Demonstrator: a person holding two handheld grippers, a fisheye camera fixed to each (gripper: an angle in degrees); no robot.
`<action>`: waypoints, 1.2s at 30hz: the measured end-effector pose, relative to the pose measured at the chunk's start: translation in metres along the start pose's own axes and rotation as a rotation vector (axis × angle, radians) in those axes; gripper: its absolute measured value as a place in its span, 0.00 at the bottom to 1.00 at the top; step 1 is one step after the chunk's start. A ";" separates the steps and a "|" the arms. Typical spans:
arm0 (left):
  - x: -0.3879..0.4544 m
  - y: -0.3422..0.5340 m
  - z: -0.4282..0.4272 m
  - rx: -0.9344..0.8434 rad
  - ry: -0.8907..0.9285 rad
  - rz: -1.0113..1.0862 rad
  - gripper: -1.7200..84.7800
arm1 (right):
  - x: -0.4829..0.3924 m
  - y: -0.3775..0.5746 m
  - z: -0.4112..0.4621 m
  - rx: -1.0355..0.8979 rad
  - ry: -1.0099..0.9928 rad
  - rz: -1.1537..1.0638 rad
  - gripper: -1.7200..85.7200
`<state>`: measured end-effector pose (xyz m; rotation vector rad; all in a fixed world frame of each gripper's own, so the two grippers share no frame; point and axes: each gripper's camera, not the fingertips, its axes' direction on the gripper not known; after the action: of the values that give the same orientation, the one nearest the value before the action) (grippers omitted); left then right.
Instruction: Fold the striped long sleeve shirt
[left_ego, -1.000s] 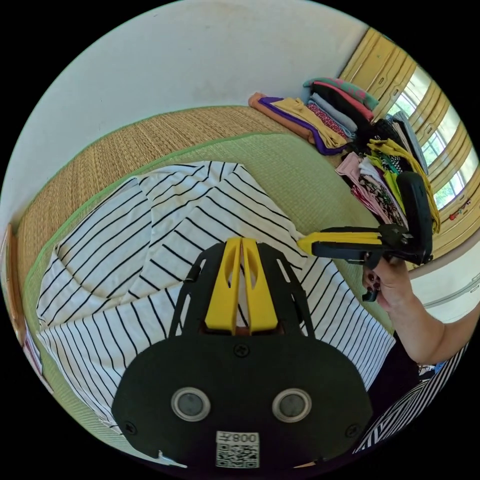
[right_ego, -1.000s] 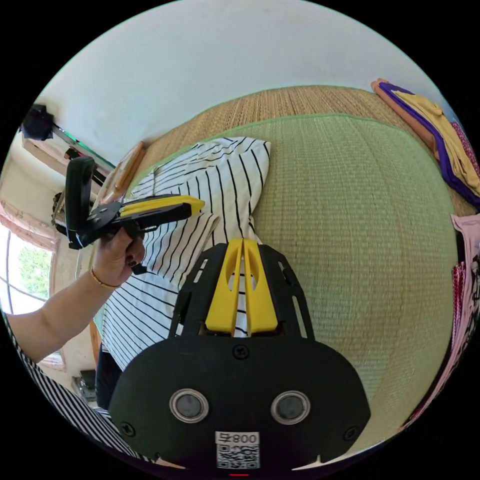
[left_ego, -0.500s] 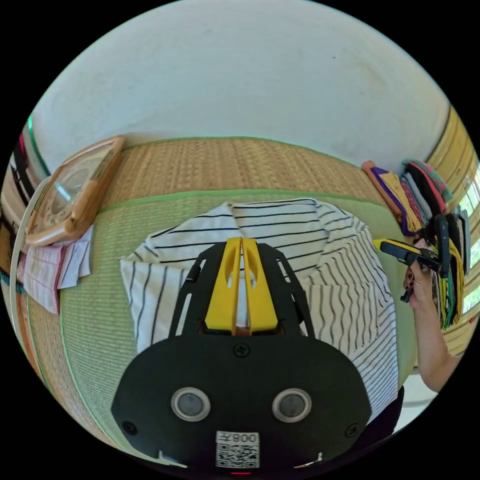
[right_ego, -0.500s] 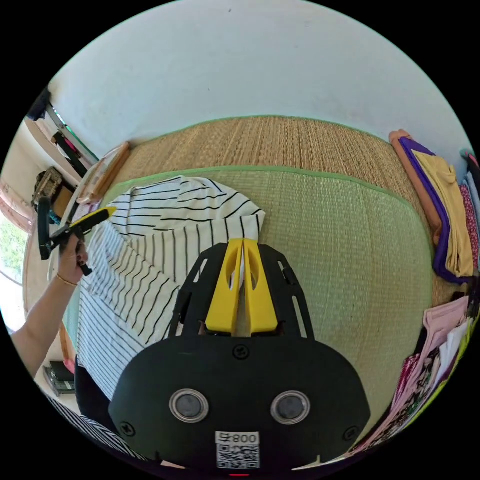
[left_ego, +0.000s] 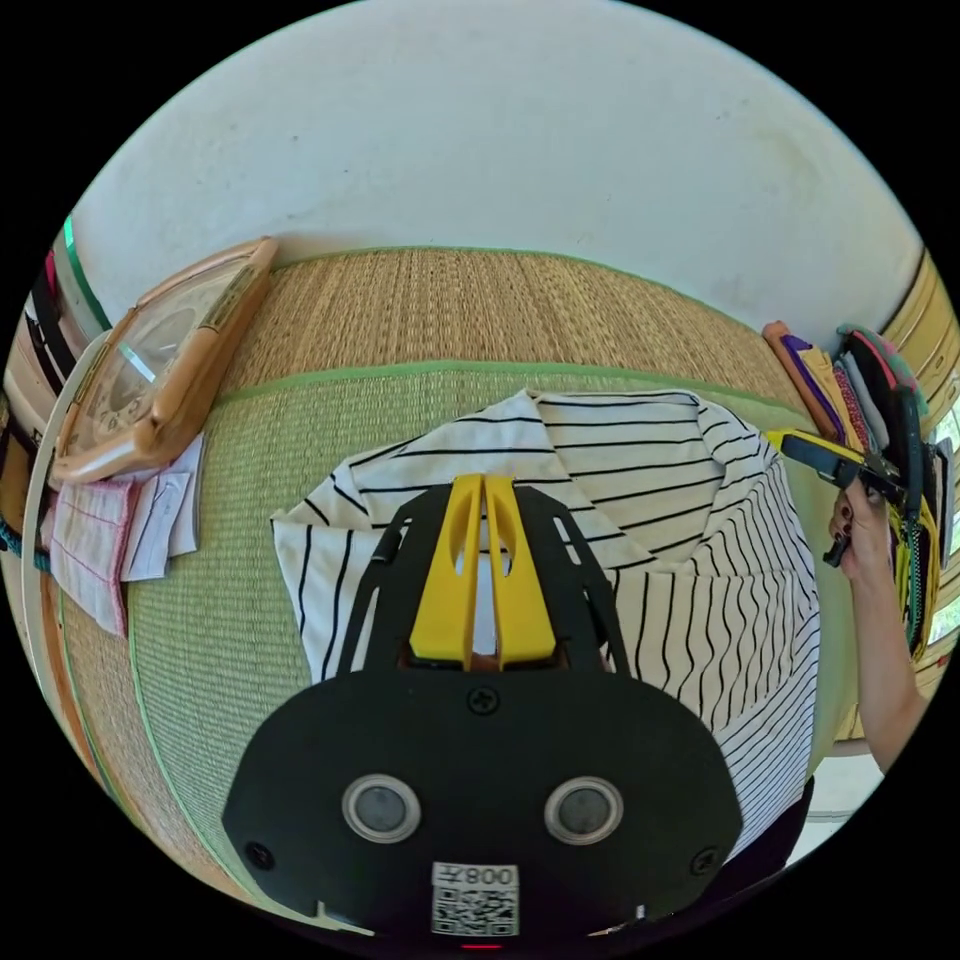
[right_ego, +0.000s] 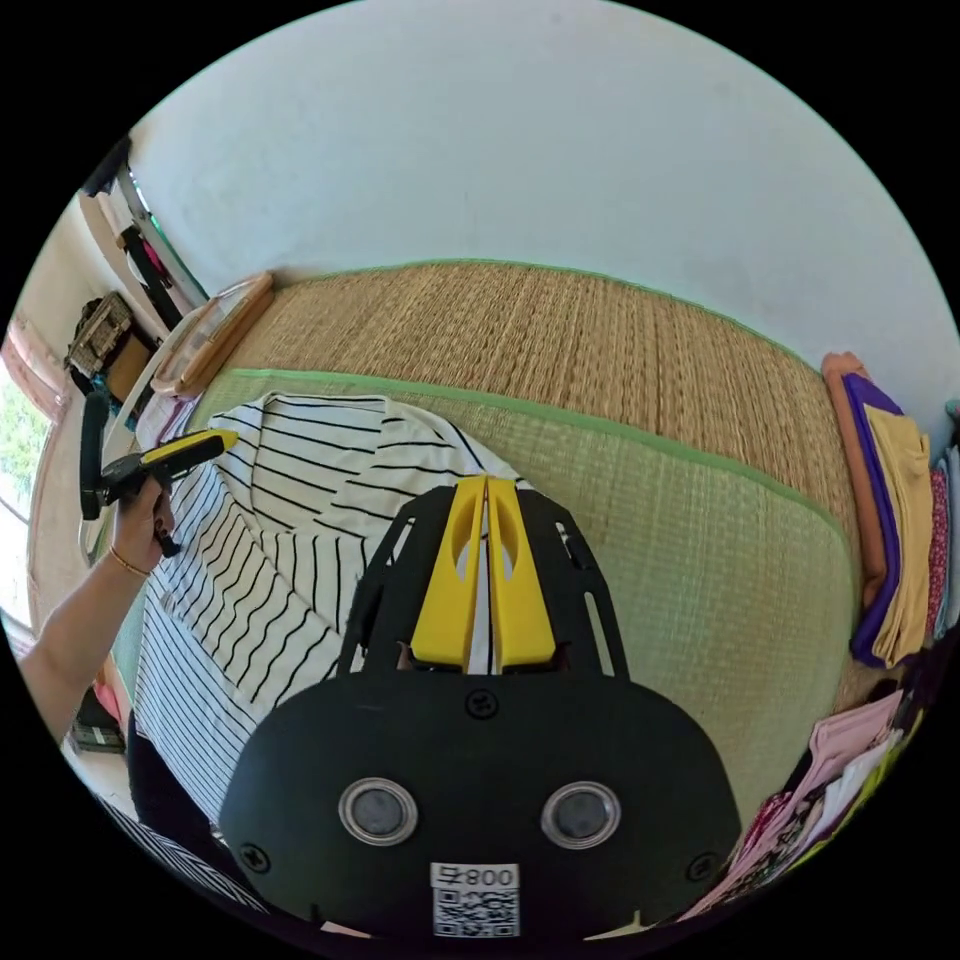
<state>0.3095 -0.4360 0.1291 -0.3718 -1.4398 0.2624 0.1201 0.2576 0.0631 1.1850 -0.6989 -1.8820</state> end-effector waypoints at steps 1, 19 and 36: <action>-0.004 0.010 0.003 0.014 0.006 -0.003 0.02 | -0.001 -0.003 0.005 -0.014 0.011 -0.003 0.02; -0.104 0.296 -0.053 0.012 0.278 -0.122 0.02 | 0.029 0.133 -0.082 -0.015 -0.093 0.046 0.02; -0.166 0.680 -0.083 -0.197 0.382 -0.480 0.04 | -0.007 0.464 -0.111 -0.283 -0.098 0.413 0.02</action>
<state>0.4042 0.1126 -0.3028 -0.2095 -1.1357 -0.3271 0.3751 0.0099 0.3815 0.7110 -0.6466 -1.6294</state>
